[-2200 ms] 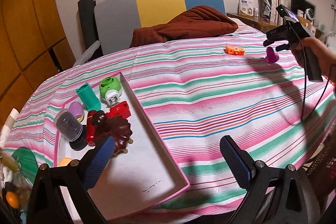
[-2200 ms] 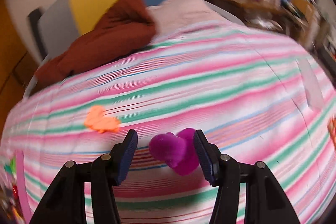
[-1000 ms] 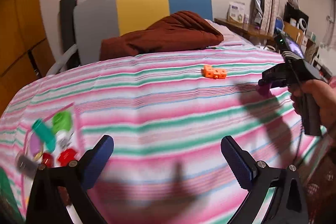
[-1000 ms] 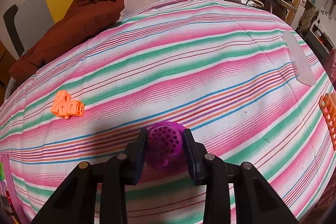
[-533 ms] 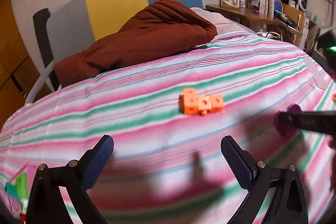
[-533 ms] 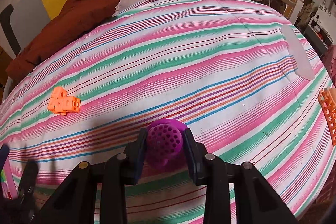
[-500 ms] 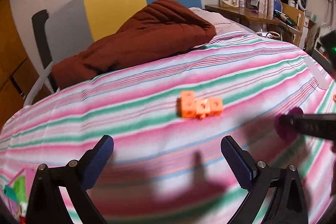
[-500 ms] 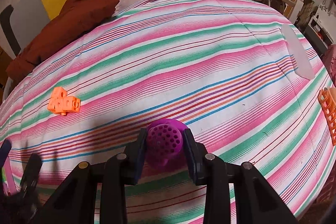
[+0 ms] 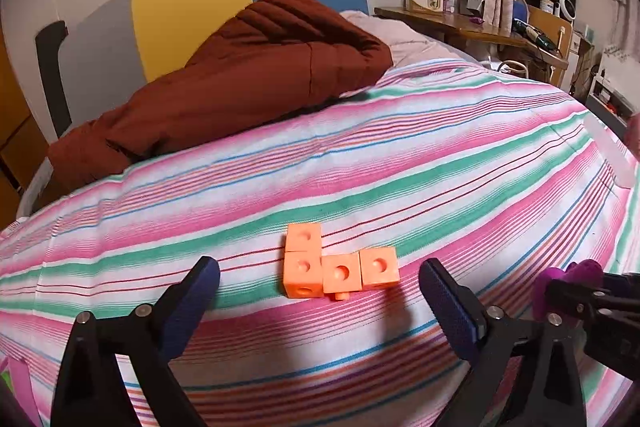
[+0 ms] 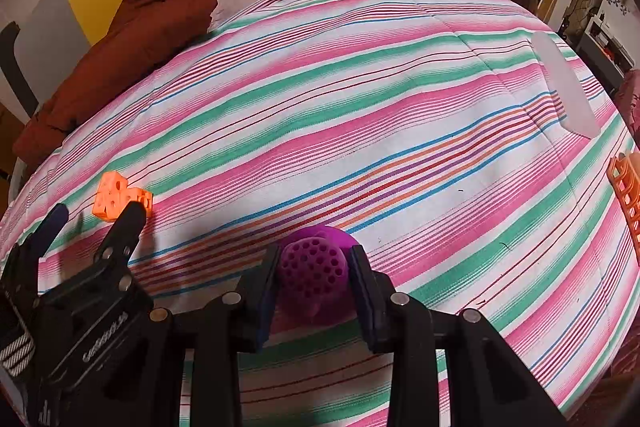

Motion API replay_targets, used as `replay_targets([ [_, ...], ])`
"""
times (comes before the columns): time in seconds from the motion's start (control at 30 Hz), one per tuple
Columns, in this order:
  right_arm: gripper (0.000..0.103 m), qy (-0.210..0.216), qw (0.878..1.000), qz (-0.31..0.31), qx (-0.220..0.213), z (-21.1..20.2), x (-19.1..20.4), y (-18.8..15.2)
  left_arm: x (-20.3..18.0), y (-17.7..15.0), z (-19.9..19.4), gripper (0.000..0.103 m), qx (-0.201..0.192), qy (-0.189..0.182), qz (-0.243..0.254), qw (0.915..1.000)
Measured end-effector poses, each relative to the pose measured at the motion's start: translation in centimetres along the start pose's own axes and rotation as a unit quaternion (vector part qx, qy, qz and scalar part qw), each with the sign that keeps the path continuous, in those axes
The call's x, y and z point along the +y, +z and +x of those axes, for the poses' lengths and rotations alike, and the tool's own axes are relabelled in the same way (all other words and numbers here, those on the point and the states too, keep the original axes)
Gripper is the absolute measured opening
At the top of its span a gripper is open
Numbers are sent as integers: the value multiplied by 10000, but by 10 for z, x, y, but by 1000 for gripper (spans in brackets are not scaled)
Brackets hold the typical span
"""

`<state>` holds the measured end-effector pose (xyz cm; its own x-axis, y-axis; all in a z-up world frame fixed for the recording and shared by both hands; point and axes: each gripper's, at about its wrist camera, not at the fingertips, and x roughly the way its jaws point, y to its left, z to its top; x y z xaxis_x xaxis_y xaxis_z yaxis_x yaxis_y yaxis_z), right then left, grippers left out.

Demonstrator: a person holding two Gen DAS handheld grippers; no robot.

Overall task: Organize rigid objects
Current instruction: 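Grasp the orange linked cubes with the left tool while right tool holds the magenta toy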

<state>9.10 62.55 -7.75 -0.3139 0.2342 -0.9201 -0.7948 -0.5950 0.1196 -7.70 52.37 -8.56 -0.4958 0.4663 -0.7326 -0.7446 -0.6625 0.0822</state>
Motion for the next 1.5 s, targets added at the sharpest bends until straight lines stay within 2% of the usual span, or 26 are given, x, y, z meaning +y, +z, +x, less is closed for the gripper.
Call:
replay_targets([
  [0.03,33,-3,10000,-1,2,0,0,0,0,0,2,90,31,-39,-11,10000],
  [0.07,34,-5,10000,1,2,0,1,0,0,0,3,87,51,-76,-15,10000],
  [0.2,34,-38,10000,-10,14,2,2,1,0,-2,12,68,226,-153,-19,9996],
  [0.3,34,-84,10000,-36,24,2,4,0,-1,-4,12,60,217,-241,13,9995],
  [0.57,34,-157,9998,-126,36,3,6,-3,-4,-9,7,60,86,-87,138,9998],
  [0.87,34,-198,9997,-174,19,5,8,-4,4,-16,-9,60,-184,95,22,9998],
  [1.13,33,-143,9997,-201,-18,5,11,-4,-10,-25,-34,60,-637,191,458,9967],
  [1.33,33,4,9996,-206,-168,-3,10,-4,-14,-35,-49,60,-781,161,637,9948],
  [1.5,33,120,9990,-331,-271,-9,15,-7,-10,-46,-64,60,-806,64,576,9951],
])
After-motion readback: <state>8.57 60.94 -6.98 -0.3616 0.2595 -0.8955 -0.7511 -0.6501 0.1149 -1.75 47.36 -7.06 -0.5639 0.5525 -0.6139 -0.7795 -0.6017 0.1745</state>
